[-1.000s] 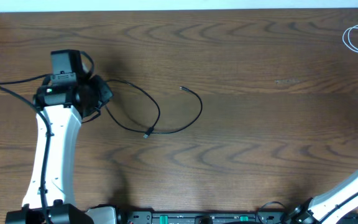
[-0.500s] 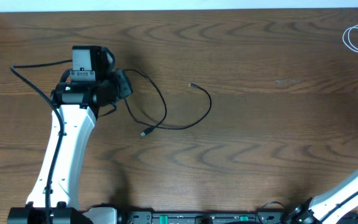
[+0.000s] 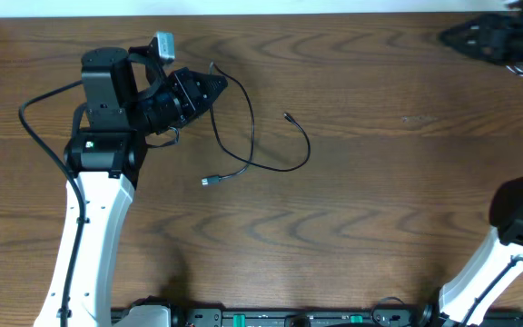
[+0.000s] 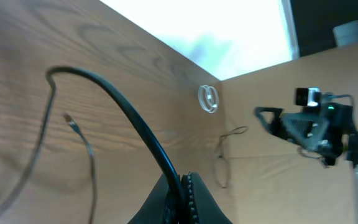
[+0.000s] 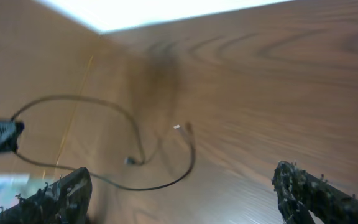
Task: Untangle cables
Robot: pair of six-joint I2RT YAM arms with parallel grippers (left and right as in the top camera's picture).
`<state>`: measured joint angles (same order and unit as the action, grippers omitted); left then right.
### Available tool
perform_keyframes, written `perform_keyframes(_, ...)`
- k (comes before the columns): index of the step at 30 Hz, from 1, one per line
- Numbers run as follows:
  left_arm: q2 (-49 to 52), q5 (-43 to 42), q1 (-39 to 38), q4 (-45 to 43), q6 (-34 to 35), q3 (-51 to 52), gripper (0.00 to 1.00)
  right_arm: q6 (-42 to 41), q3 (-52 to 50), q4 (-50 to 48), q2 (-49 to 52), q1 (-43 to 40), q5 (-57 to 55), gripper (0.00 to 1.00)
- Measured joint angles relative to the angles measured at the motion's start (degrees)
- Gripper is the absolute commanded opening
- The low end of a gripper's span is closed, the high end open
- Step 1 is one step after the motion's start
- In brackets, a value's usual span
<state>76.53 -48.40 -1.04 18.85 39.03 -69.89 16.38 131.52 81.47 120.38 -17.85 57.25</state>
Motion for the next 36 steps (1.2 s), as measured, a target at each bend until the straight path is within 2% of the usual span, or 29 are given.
perform_keyframes(9,-0.15,0.85,0.0,0.2,17.03,0.0,0.07,0.59,0.0,-1.53,0.02,24.09,-1.31,0.89)
perform_keyframes(13,-0.15,2.32,0.02,0.48,28.72,0.0,0.07,-1.4,0.0,-4.63,0.02,32.44,-2.01,0.88)
perform_keyframes(22,-0.15,9.99,0.02,3.17,42.91,0.0,0.07,-6.19,0.0,-8.59,0.02,40.79,-2.14,0.62)
perform_keyframes(25,-0.15,12.48,0.02,3.48,46.34,0.0,0.08,-6.78,0.0,-10.19,0.02,44.15,-2.14,0.56)
perform_keyframes(34,-0.15,14.1,0.02,3.5,48.22,0.0,0.07,-8.57,0.0,-12.52,0.22,50.45,-3.72,0.53)
perform_keyframes(36,-0.15,14.1,0.02,3.52,48.24,0.0,0.07,-8.7,0.0,-12.63,0.68,51.54,-4.17,0.47)
